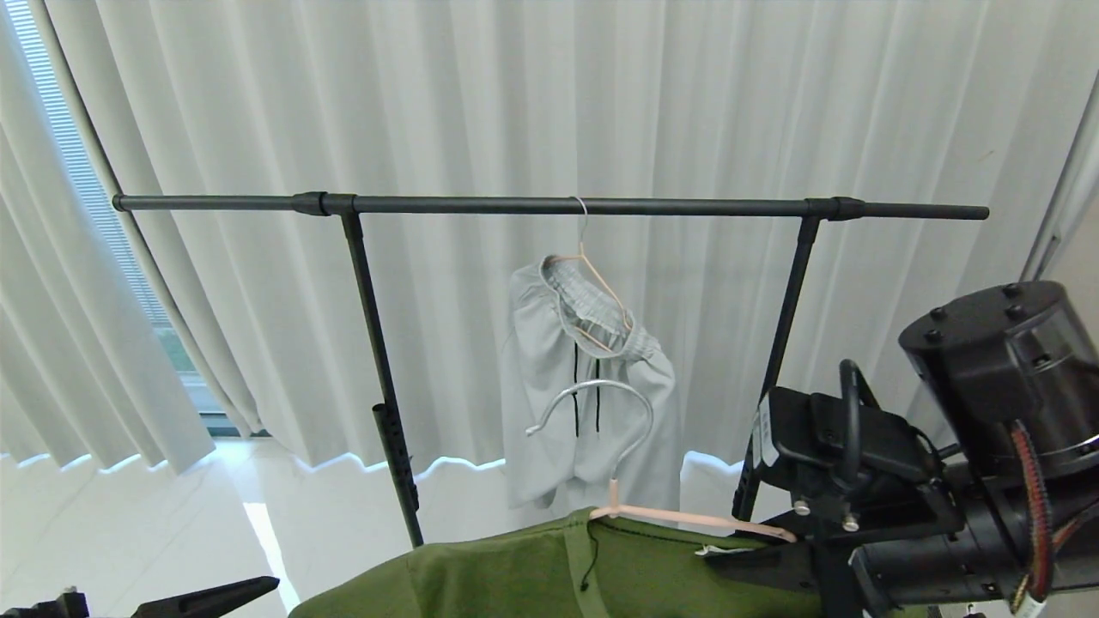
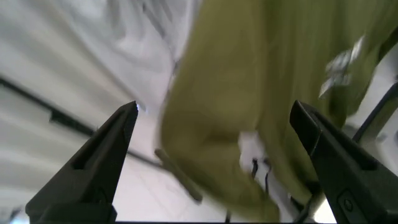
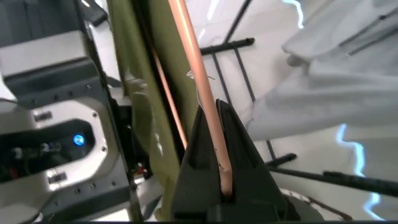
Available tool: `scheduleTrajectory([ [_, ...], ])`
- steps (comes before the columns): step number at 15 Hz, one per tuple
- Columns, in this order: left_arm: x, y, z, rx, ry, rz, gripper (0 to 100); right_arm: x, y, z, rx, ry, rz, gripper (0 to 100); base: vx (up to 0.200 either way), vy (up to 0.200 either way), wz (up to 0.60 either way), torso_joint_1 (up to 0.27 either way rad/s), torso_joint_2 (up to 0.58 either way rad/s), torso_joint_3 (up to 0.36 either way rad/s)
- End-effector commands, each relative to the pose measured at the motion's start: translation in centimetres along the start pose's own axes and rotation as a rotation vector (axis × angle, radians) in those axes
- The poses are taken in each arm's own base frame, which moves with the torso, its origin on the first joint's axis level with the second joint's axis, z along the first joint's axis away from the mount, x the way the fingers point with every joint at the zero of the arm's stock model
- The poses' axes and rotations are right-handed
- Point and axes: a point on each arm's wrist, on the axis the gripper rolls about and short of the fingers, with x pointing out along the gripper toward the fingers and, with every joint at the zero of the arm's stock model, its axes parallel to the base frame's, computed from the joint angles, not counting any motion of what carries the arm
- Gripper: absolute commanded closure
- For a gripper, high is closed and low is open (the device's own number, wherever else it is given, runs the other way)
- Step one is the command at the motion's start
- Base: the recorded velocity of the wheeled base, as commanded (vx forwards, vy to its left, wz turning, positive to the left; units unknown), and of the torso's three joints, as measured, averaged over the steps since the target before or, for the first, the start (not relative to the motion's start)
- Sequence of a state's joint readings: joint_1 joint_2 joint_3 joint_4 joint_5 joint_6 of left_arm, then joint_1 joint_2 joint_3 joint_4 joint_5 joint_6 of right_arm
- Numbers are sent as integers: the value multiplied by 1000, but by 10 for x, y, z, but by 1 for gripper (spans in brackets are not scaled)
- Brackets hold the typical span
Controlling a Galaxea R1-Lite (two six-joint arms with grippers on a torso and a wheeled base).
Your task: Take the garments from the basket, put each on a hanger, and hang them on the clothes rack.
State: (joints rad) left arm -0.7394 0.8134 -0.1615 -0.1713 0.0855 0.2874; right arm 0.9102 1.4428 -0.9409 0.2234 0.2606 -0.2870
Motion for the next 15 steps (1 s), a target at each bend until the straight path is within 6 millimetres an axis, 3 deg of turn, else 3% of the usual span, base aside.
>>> scheduleTrajectory([
  [1,1,4,-22,-78,100,112,0,-19,1,5,-9,-45,-23,100,0,0,0,0,0,0],
  [7,19,8,-17,-144,205,76,0,-24,6,9,-30,-66,-12,100,0,0,0,0,0,0],
  [8,21,9,-15,-170,210,77,100,-26,7,10,-33,-72,-12,100,0,0,0,0,0,0],
  [12,21,11,-17,-224,224,109,100,-32,7,5,-21,-57,-22,100,0,0,0,0,0,0],
  [15,18,21,-24,-299,262,238,100,-47,3,-6,21,-10,-56,100,0,0,0,0,0,0],
])
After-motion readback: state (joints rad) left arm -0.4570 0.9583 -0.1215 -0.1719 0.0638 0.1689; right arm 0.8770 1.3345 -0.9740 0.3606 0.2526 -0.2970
